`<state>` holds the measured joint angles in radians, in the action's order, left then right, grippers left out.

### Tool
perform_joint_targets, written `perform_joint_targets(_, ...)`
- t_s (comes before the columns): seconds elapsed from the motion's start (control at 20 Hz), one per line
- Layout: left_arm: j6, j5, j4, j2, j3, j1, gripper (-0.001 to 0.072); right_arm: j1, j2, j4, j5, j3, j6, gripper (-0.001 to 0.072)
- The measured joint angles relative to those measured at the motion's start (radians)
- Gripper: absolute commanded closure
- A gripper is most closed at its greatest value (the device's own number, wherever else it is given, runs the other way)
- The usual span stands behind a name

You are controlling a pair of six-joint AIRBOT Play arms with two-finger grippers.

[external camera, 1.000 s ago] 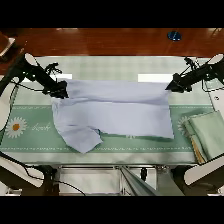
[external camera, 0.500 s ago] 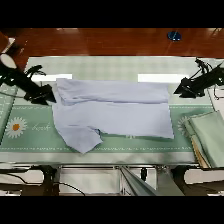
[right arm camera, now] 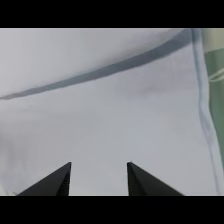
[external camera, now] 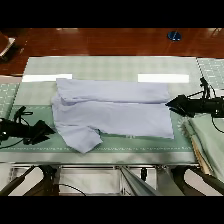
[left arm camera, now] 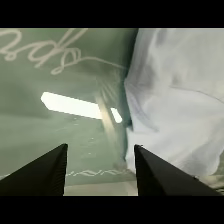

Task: Fold the shirts.

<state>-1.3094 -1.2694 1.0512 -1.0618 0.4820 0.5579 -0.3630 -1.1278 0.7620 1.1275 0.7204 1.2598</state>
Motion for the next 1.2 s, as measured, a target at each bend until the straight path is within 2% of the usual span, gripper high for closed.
perform_joint_targets(0.25, 0.133, 0.103, -0.251, 0.026, -0.151, -0.004, 0.0201, -0.001, 0.024, -0.066, -0.006, -0.033, -0.013, 0.0302)
perform_joint_targets(0.45, 0.198, 0.176, -0.327, 0.024, -0.187, -0.092, 0.0205, -0.019, 0.029, -0.105, -0.014, -0.04, -0.015, 0.0302)
perform_joint_targets(0.5, 0.215, 0.183, -0.336, 0.02, -0.191, -0.119, 0.0236, -0.04, 0.029, -0.109, -0.019, -0.04, -0.014, 0.0302)
perform_joint_targets(0.55, 0.229, 0.186, -0.339, 0.018, -0.194, -0.141, 0.036, -0.069, 0.029, -0.111, -0.022, -0.041, -0.014, 0.0302)
perform_joint_targets(0.6, 0.24, 0.193, -0.331, 0.015, -0.197, -0.159, 0.0568, -0.108, 0.03, -0.1, -0.02, -0.04, -0.011, 0.0302)
perform_joint_targets(0.65, 0.248, 0.198, -0.319, 0.013, -0.198, -0.172, 0.0683, -0.146, 0.03, -0.072, -0.006, -0.041, -0.008, 0.0302)
perform_joint_targets(0.8, 0.264, 0.183, -0.319, 0.011, -0.201, -0.193, 0.0686, -0.23, 0.03, 0.119, 0.084, -0.052, 0.057, 0.0302)
perform_joint_targets(0.95, 0.271, 0.171, -0.323, 0.01, -0.201, -0.201, 0.0686, -0.229, 0.03, 0.272, 0.155, -0.099, 0.128, 0.0302)
perform_joint_targets(1.2, 0.274, 0.163, -0.33, 0.01, -0.201, -0.205, 0.0686, -0.154, 0.014, 0.367, 0.196, -0.169, 0.167, 0.0302)
